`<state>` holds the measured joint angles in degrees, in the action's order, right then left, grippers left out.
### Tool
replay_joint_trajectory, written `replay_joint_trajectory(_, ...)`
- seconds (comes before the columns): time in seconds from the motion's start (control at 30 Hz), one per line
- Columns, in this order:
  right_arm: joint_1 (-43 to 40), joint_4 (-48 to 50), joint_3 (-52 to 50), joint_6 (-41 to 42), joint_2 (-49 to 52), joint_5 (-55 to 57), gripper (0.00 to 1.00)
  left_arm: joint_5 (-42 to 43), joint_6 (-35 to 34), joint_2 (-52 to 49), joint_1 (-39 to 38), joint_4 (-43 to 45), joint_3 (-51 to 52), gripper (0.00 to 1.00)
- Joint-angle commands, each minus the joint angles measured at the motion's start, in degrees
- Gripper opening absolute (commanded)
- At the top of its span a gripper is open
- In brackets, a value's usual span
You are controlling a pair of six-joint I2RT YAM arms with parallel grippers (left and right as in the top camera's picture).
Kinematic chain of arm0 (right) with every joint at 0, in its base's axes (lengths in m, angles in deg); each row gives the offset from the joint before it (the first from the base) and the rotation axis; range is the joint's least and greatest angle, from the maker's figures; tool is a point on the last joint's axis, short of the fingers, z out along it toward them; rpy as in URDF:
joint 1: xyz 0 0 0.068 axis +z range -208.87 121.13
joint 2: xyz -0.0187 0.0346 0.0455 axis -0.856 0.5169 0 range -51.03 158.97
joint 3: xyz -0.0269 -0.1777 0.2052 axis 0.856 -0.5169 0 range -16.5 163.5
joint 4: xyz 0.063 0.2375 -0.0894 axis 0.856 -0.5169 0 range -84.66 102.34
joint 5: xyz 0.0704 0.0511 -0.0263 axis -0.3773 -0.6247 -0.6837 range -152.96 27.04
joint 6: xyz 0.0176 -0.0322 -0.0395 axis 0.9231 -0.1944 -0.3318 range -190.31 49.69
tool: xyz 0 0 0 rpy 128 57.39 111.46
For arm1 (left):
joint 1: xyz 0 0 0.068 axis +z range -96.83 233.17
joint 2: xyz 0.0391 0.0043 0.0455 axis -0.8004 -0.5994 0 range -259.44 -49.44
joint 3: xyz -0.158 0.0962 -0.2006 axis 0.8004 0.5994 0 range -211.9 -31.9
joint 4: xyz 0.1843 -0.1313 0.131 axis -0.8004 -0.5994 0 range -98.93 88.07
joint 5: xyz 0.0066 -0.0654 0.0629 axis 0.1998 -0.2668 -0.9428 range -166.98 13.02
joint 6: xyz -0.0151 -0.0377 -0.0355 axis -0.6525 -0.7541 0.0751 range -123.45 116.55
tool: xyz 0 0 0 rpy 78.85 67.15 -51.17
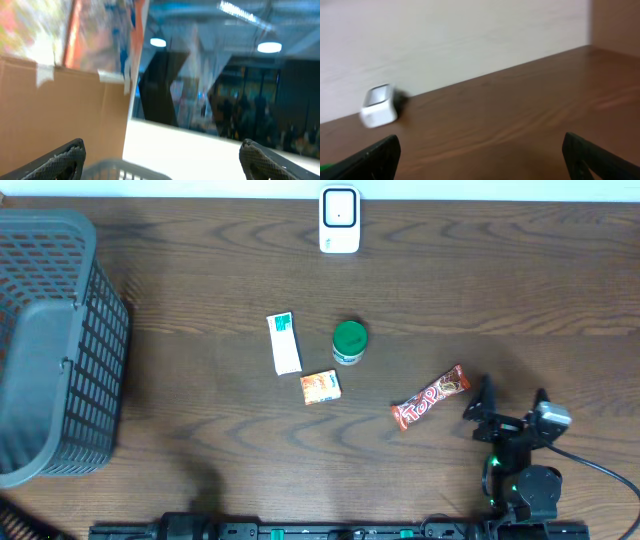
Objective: Scan the item barcode
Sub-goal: 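Lift the left arm and push the basket toward the left edge, then move the right gripper over the red Top bar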
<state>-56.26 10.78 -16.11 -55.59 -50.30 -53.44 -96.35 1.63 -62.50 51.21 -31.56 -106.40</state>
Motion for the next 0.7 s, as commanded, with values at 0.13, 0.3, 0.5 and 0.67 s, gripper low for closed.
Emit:
replay_joint_trajectory(0.13, 0.5, -0.9, 0.7, -4.1, 0.7, -14.8, 0.99, 0.9, -5.7, 0.3, 0.3, 0.3, 13.7, 0.98)
replay_joint_trajectory(0.3, 0.5, -6.3, 7.9, -5.7, 4.9, -18.0, 0.99, 0.9, -7.7, 0.3, 0.3, 4.3, 23.7, 0.98)
replay_joint_trajectory(0.5, 0.5, -19.9, 23.6, -6.7, 20.2, -17.7, 0.99, 0.9, -14.7, 0.2, 0.3, 8.1, 33.3, 0.98)
replay_joint_trajectory(0.67, 0.5, -37.6, 42.2, -6.0, 36.4, -17.8, 0.99, 0.9, -20.0, 0.2, 0.3, 7.7, 38.5, 0.98)
